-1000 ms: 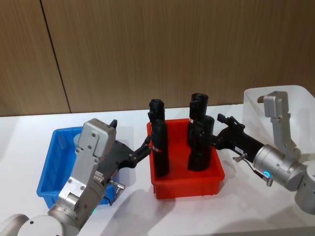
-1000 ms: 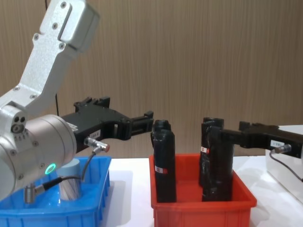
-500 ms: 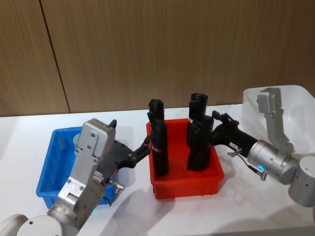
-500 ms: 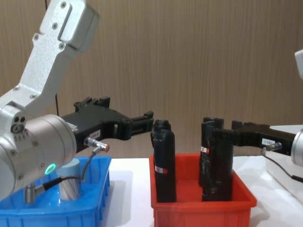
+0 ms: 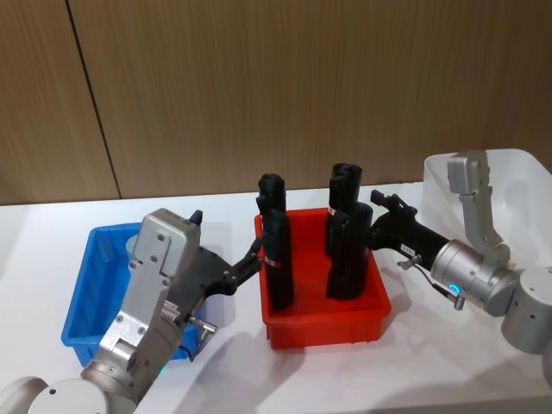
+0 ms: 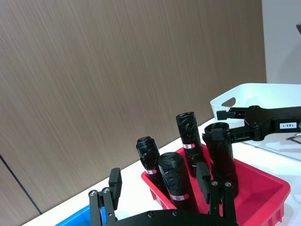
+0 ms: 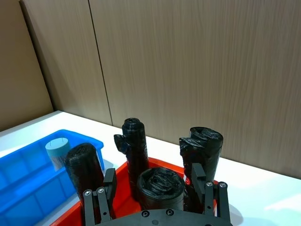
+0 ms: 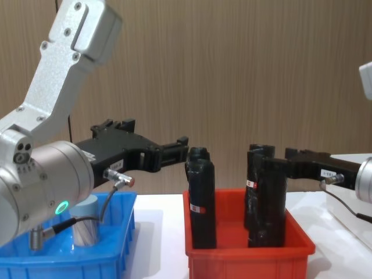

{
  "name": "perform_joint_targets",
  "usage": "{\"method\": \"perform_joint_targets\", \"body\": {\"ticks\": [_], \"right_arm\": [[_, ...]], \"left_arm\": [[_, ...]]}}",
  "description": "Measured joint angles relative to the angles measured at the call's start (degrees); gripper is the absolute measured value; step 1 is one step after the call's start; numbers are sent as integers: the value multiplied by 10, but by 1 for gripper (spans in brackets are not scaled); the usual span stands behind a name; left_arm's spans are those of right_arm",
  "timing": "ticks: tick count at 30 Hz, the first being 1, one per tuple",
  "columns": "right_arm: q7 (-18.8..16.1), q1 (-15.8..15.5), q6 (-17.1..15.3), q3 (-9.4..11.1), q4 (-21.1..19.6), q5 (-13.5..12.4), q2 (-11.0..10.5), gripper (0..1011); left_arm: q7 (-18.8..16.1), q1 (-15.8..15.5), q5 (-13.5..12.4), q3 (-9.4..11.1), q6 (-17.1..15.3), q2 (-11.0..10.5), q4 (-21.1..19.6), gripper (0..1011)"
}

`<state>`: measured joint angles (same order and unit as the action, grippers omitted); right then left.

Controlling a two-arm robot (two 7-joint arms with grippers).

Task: Pick the cotton swabs from the blue box and place them into the white box.

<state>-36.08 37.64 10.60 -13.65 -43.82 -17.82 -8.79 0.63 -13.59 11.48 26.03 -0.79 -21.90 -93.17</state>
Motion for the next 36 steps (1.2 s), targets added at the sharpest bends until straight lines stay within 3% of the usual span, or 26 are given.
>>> {"method": "perform_joint_targets", "body": {"ticks": [36], "right_arm": [[-28, 49, 28, 0, 96, 5, 9, 1002]], "left_arm": [[0, 0, 0, 0, 0, 0, 0, 1004]]}}
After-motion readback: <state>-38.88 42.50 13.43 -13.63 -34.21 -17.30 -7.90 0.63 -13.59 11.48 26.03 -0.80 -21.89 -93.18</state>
